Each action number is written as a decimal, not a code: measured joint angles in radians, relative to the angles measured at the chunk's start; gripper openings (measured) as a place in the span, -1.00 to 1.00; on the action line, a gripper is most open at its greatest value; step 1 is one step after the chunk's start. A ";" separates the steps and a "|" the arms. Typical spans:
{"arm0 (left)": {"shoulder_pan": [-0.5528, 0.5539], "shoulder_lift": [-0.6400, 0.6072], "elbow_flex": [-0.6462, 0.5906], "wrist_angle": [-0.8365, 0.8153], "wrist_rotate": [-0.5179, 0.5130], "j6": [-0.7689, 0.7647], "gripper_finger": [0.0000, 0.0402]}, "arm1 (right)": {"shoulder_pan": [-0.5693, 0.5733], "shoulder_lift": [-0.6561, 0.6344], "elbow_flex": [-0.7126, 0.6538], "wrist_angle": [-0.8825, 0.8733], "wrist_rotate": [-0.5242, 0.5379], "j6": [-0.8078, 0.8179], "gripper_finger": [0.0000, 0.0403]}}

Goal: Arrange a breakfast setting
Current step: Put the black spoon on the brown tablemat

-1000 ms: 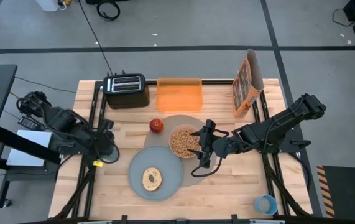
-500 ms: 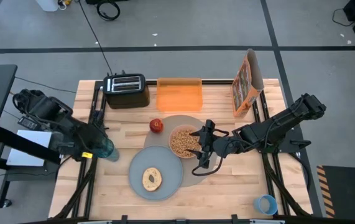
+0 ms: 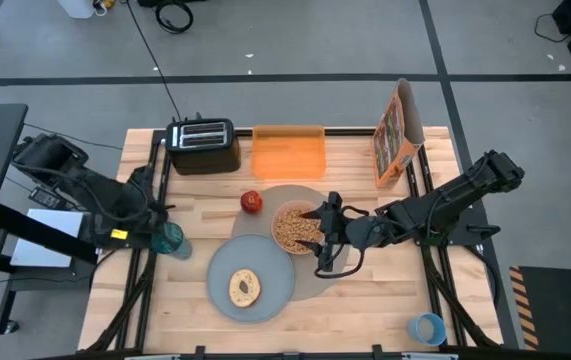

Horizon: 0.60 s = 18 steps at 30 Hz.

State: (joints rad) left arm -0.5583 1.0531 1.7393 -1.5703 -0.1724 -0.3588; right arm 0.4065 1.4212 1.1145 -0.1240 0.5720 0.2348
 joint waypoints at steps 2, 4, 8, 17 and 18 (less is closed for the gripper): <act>0.000 0.001 -0.001 0.001 -0.019 0.009 0.01 | 0.001 0.007 0.000 0.037 0.012 -0.003 0.53; 0.000 0.005 -0.018 0.027 -0.057 0.027 0.01 | 0.011 0.033 0.001 0.106 0.046 -0.044 0.53; 0.001 0.008 -0.102 0.168 -0.127 0.084 0.01 | 0.026 0.137 0.001 0.333 0.104 -0.206 0.53; 0.140 0.009 -0.403 0.651 -0.171 0.371 0.01 | -0.050 0.344 0.000 0.759 0.116 -0.366 0.53; 0.172 0.009 -0.427 0.698 -0.171 0.410 0.01 | -0.065 0.349 0.000 0.757 0.115 -0.367 0.53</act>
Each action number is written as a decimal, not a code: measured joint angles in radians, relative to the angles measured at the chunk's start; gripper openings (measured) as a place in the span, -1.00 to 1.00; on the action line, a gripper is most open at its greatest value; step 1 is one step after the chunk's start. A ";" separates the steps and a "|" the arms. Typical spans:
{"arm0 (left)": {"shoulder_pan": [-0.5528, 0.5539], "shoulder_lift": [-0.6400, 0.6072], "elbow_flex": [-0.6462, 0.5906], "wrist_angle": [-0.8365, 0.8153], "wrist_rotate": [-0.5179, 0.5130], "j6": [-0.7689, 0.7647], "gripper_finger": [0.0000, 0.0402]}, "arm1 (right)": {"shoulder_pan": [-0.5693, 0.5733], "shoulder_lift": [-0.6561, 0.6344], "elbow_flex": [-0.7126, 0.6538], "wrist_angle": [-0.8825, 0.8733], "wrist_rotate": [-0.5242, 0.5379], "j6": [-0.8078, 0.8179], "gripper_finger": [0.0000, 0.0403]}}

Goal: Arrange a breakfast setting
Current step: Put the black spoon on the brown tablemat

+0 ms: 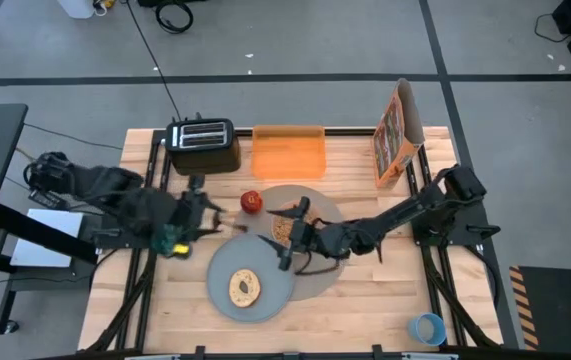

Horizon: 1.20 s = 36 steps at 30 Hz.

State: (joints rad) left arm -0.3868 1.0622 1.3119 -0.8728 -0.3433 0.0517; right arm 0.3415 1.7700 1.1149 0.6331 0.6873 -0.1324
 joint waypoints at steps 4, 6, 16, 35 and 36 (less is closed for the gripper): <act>0.142 0.000 -0.078 0.194 0.016 0.176 0.01 | -0.071 0.001 0.000 -0.050 -0.042 -0.016 0.53; 0.208 0.000 -0.116 0.283 0.093 0.239 0.01 | -0.109 -0.007 0.000 -0.090 -0.097 -0.044 0.53; 0.376 0.035 -0.242 0.536 0.211 0.332 0.01 | -0.220 -0.069 0.000 -0.178 -0.197 -0.149 0.30; 0.376 0.057 -0.257 0.567 0.216 0.429 0.01 | -0.298 -0.070 0.000 -0.248 -0.378 -0.103 -0.35; 0.376 0.057 -0.257 0.565 0.217 0.430 0.01 | -0.297 -0.070 0.000 -0.249 -0.378 -0.103 -0.38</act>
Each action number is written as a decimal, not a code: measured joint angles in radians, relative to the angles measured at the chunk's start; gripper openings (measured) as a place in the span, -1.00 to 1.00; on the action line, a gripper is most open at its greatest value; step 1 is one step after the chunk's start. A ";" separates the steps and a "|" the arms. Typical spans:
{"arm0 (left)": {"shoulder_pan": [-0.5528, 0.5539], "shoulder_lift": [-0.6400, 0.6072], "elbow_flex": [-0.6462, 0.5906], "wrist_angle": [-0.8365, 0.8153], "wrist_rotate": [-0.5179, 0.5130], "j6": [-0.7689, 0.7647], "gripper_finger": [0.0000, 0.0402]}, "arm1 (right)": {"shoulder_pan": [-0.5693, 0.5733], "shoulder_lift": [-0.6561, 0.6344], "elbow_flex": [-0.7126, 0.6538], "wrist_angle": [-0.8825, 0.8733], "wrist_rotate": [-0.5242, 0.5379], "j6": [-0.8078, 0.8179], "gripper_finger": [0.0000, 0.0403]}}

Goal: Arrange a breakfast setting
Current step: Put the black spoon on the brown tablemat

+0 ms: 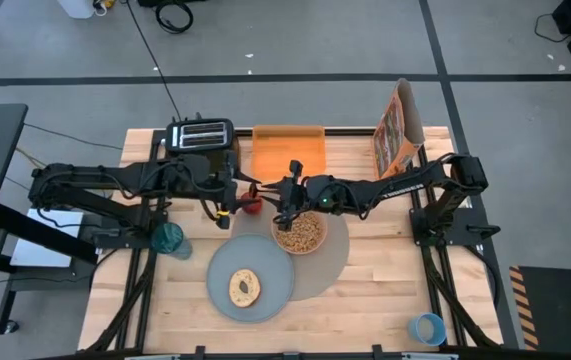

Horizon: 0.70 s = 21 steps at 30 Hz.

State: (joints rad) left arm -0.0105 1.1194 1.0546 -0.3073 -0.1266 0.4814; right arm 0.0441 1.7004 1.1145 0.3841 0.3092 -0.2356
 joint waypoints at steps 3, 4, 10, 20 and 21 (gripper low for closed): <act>0.000 0.000 0.000 0.001 0.000 0.001 0.01 | 0.000 0.000 0.000 -0.008 0.000 0.000 -0.45; 0.000 0.000 0.000 -0.001 0.000 0.001 0.01 | 0.000 0.000 0.000 -0.007 0.000 0.000 -0.48; 0.000 0.000 0.000 -0.006 0.000 0.010 0.01 | -0.003 0.000 0.000 -0.007 0.001 0.007 -0.67; 0.000 0.000 0.002 -0.027 -0.001 -0.016 0.07 | -0.002 0.000 0.000 -0.027 0.004 0.031 -0.88; 0.000 0.000 0.002 -0.028 -0.004 -0.024 0.11 | -0.002 0.000 0.000 -0.032 0.007 0.042 -0.88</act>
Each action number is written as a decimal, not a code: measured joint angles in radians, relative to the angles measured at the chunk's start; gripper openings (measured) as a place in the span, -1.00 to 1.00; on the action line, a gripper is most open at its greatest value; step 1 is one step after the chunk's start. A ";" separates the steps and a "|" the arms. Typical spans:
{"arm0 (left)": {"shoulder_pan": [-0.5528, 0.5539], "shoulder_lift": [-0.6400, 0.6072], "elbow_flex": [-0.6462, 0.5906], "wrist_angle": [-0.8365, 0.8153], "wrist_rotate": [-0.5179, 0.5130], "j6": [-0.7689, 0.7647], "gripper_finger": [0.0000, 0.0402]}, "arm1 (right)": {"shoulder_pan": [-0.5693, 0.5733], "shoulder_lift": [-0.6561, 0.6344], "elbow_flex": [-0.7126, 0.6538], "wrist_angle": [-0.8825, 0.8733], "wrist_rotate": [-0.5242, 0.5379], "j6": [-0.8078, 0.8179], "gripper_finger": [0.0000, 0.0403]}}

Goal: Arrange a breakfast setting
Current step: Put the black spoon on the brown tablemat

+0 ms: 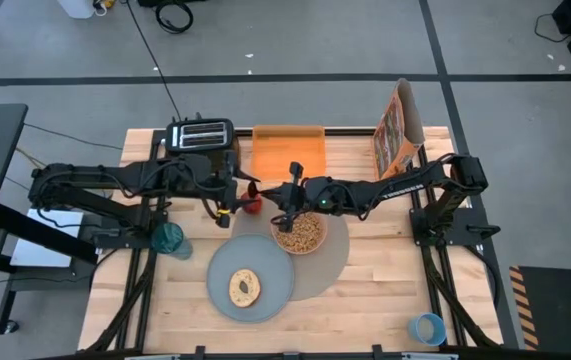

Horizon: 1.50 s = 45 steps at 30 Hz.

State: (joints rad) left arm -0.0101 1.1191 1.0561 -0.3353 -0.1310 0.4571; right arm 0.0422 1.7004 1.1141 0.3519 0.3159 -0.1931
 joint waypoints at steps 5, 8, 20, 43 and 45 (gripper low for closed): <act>-0.007 -0.028 0.000 -0.019 -0.018 0.001 0.38 | 0.002 -0.021 0.000 -0.089 0.061 0.063 -0.88; -0.023 -0.075 0.000 -0.087 -0.061 0.002 0.50 | 0.012 -0.091 0.000 -0.223 0.112 0.152 -0.88; -0.032 -0.151 -0.001 -0.218 -0.176 -0.210 0.46 | 0.103 -0.393 0.002 -1.147 0.133 1.153 -0.88; -0.032 -0.076 -0.001 -0.256 -0.182 -0.296 0.43 | 0.303 0.090 0.000 -1.289 -0.100 2.096 -0.87; -0.032 -0.076 -0.001 -0.260 -0.182 -0.297 0.43 | 0.283 0.093 0.000 -1.288 -0.096 2.092 -0.87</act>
State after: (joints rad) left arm -0.0425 1.0431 1.0554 -0.5956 -0.3134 0.1601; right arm 0.3250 1.7932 1.1145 -0.9366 0.2197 1.8991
